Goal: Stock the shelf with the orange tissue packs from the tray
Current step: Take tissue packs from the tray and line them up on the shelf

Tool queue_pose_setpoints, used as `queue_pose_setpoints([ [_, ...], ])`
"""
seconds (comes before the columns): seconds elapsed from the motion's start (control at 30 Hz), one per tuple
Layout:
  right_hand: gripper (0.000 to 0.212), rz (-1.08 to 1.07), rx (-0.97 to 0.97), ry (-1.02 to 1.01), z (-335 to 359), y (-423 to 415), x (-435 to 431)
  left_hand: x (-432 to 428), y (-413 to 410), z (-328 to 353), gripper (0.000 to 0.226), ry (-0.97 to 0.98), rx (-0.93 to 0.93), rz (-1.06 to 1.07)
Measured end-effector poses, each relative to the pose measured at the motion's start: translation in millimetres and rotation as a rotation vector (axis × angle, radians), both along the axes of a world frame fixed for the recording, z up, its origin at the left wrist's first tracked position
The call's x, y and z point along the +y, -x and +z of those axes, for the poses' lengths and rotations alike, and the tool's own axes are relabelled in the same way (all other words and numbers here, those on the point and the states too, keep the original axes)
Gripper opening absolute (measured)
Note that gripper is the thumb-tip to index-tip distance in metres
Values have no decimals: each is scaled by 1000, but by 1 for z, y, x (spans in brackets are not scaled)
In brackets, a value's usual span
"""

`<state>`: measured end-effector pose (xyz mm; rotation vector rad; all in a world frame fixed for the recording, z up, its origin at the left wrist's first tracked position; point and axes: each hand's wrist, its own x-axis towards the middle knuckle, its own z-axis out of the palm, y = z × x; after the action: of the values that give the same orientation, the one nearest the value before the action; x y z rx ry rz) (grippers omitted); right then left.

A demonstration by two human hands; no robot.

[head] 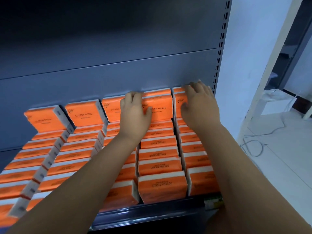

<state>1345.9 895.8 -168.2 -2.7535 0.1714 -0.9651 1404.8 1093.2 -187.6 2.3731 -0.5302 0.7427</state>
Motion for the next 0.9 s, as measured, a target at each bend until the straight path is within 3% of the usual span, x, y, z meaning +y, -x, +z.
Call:
queue_pose_setpoints([
  [0.1, 47, 84, -24, -3, 0, 5, 24, 5, 20, 6, 46, -47, -73, 27],
  [0.33, 64, 215, -35, -74, 2, 25, 98, 62, 72, 5, 64, -236, -65, 273],
  [0.63, 66, 523, 55, -43, -7, 72, 246, 210, 166, -11, 73, -359, 33, 710],
  [0.9, 77, 927, 115, 75, -25, 147, 405, 357, 296, -35, 74, -331, 148, 1109],
])
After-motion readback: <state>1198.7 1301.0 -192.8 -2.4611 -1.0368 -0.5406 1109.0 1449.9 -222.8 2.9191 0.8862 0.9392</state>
